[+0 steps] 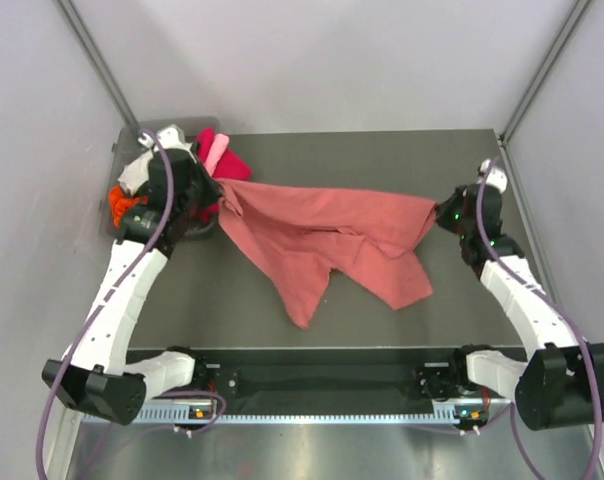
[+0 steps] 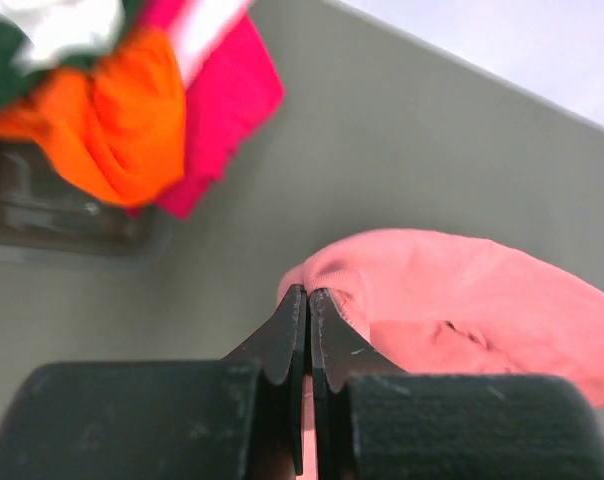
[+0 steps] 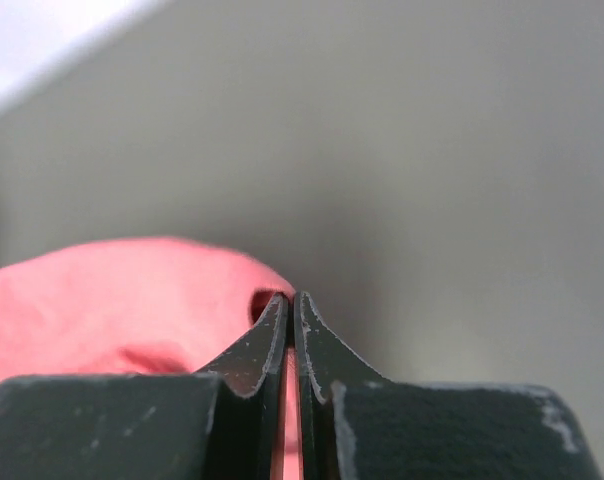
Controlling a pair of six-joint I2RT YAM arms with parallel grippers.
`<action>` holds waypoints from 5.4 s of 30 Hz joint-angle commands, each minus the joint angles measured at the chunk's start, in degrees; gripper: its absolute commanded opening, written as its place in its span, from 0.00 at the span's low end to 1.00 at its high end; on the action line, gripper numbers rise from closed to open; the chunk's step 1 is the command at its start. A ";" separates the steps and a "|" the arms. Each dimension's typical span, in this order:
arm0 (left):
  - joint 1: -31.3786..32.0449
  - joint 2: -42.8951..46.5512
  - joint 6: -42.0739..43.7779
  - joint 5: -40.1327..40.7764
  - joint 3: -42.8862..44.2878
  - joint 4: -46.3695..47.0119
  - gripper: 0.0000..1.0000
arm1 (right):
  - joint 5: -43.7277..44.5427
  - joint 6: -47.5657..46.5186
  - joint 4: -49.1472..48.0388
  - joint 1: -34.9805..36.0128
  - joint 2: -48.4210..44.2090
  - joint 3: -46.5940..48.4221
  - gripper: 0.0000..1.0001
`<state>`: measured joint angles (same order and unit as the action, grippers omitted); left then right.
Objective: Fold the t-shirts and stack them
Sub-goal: Flatten the tshirt out
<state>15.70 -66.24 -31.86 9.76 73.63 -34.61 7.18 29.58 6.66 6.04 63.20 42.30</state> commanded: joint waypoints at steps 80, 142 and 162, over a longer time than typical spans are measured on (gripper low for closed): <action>-3.31 -41.74 -3.56 -7.11 45.15 -5.48 0.62 | 9.70 -3.30 23.71 -1.83 15.69 53.27 0.99; -0.67 -1.25 -11.38 -11.50 -35.65 16.77 0.96 | 2.13 4.63 13.63 19.18 39.96 28.10 1.00; -0.76 2.16 -12.61 2.53 -39.26 15.55 0.90 | 8.02 5.48 19.88 18.13 12.40 3.32 0.93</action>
<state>15.05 -65.82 -42.96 5.98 34.68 -18.31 15.11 33.08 27.38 24.47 79.40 48.90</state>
